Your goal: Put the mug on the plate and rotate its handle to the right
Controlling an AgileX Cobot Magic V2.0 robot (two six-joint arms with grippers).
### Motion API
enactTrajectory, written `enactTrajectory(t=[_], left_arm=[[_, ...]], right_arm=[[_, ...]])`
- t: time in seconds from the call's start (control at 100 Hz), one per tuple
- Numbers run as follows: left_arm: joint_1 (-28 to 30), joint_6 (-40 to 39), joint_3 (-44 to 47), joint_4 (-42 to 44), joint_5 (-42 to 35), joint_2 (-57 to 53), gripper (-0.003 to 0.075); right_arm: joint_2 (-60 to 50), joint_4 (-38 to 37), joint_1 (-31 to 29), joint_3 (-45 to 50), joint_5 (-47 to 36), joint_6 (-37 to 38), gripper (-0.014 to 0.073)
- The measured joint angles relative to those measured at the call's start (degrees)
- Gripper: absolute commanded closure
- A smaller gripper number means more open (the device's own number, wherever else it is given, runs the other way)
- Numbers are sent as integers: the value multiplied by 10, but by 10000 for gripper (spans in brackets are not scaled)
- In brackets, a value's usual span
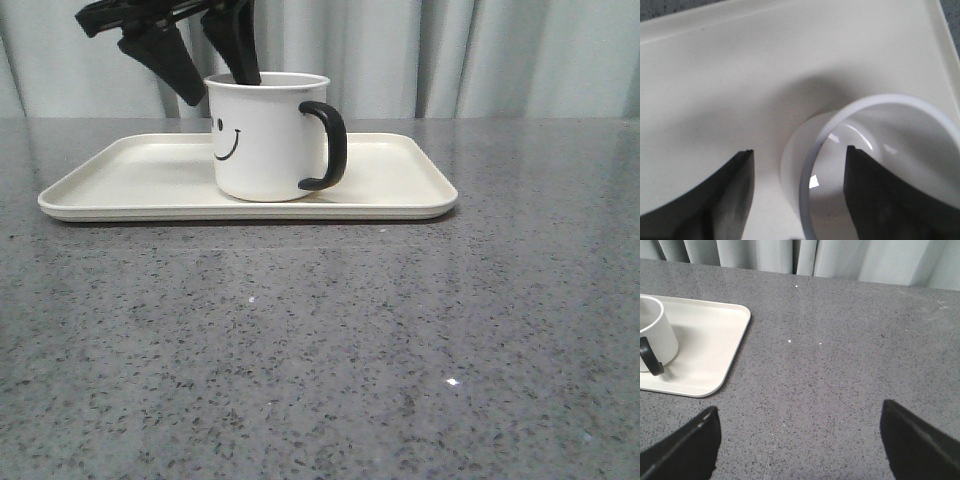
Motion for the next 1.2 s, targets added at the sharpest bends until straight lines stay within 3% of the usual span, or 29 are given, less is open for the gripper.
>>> enactTrajectory(t=[0.38,0.55,0.74,1.2], left_arm=[[0,3,-25,38,-27,-56,304],[1,2,8,77,-36,-108,304],[29,0,113,91,-77,-196,304],[136,0,496,98,-165,-500,322]], right_arm=[[0,0,0,0,0,0,-45],[0,0,0,0,0,0,-45],[0,0,0,0,0,0,-45],[0,0,0,0,0,0,-45]])
